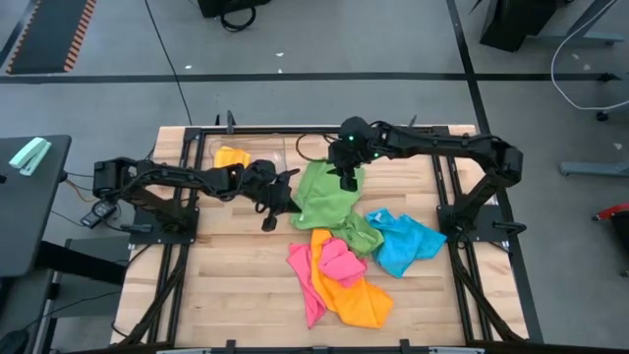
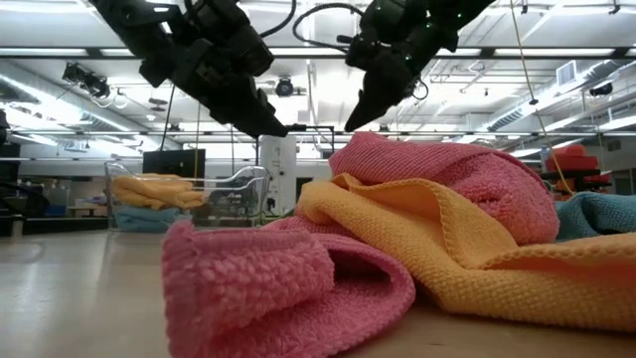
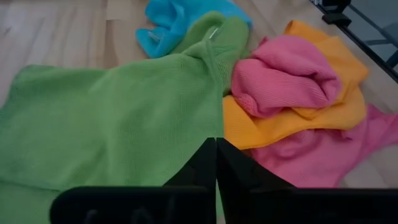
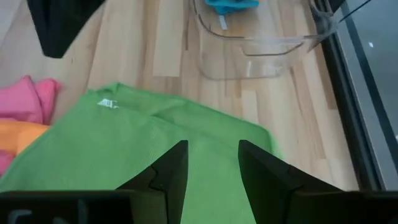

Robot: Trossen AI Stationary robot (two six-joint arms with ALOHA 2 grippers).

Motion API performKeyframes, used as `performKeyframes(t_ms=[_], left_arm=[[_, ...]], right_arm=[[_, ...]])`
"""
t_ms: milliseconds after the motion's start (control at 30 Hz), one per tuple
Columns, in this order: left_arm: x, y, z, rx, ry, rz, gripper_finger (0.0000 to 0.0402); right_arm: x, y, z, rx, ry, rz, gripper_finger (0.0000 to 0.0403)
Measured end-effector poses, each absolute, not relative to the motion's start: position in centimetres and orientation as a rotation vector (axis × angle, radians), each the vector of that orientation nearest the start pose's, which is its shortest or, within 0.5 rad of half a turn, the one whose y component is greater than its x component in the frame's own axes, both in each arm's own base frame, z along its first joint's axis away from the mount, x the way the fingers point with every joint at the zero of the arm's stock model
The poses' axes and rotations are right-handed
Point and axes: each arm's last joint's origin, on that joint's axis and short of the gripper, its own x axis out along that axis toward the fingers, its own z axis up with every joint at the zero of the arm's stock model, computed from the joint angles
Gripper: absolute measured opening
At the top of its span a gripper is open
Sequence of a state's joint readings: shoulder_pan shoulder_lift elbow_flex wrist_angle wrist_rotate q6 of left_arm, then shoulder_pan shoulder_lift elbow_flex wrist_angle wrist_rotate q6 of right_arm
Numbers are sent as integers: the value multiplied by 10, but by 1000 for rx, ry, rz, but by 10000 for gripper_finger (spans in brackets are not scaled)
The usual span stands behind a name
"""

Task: Fold microfiber towels
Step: Fold the left green microfiber towel

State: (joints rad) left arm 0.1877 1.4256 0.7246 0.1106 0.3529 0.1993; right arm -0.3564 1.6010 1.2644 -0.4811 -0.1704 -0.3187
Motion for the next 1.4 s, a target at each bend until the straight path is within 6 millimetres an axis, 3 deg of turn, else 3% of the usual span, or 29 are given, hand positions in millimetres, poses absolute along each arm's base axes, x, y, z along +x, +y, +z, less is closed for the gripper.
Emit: performKeyframes(t_ms=[167,400,733,967,1167,1400], left_arm=[[284,41,199,32,556,-224,8],[283,39,198,31,566,-231,38],[281,40,195,96,602,-255,28],[280,42,195,119,599,-255,18],[280,46,195,118,602,-244,27],[278,49,193,111,622,-235,30]], right_arm=[[332,-120,264,-97,808,-65,149],[339,-138,250,-98,812,-124,149],[336,-152,249,-42,794,-159,149],[360,-173,241,0,863,-169,149],[375,-193,226,65,1013,-167,149],[370,-212,190,119,1151,-158,149]])
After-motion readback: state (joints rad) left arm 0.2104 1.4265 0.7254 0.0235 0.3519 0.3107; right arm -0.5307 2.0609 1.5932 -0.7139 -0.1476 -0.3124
